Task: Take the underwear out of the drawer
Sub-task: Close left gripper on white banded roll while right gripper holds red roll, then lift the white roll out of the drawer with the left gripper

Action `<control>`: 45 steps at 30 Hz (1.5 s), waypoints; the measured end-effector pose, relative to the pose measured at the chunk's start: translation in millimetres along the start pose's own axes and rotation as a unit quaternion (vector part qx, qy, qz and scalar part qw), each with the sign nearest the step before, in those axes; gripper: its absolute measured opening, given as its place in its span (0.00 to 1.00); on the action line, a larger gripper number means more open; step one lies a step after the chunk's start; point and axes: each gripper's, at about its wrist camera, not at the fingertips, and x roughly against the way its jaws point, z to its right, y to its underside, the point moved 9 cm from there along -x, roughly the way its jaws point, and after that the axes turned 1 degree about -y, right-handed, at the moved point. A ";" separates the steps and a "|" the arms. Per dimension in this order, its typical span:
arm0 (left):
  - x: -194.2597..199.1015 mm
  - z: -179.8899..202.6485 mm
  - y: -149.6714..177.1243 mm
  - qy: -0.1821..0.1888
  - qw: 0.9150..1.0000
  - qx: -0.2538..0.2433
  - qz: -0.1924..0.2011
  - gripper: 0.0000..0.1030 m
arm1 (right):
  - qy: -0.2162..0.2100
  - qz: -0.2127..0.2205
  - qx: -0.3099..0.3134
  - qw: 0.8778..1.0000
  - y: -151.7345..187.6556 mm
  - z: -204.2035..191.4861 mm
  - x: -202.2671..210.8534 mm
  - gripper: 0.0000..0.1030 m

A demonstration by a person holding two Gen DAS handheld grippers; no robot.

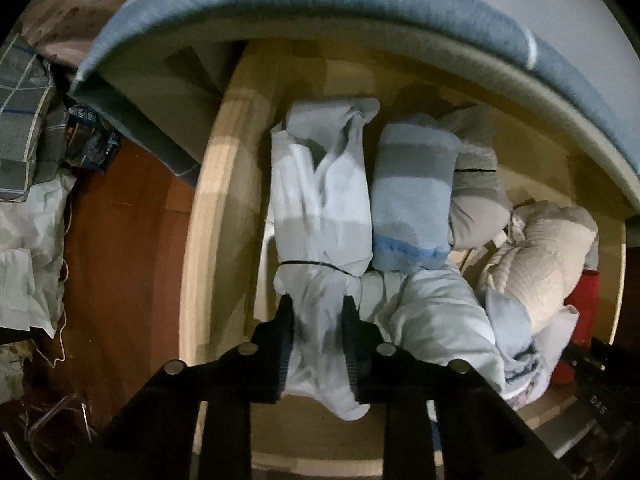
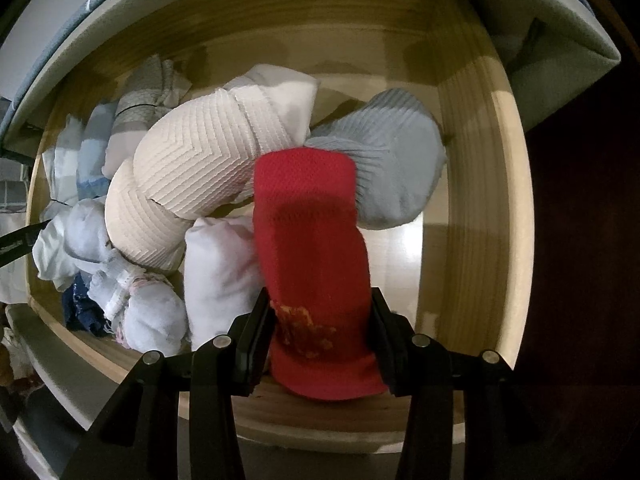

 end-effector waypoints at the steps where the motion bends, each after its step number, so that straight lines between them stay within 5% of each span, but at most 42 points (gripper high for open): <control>1: 2.8 -0.5 0.5 0.002 1.000 -0.002 0.000 0.20 | 0.001 0.000 0.000 1.000 0.1 0.6 0.6 0.42; 11: 2.2 2.4 1.1 0.006 1.000 -0.002 -0.001 0.19 | 0.009 0.001 0.001 1.000 0.8 0.7 2.5 0.40; 15: 5.5 2.8 -1.7 0.004 1.000 -0.009 0.012 0.39 | 0.005 -0.001 -0.001 1.000 1.2 1.8 1.9 0.40; 18: 2.6 -3.2 -6.2 0.010 1.000 -0.005 0.012 0.45 | 0.002 -0.002 -0.004 1.000 1.5 2.2 -0.2 0.40; 30: -24.3 6.8 -27.2 0.004 1.000 -0.002 -0.001 0.51 | -0.001 -0.004 -0.004 1.000 2.1 4.7 -3.9 0.41; 45: -14.0 -3.7 -17.4 0.009 1.000 -0.012 0.004 0.21 | -0.007 -0.007 -0.010 1.000 2.0 5.9 -6.6 0.42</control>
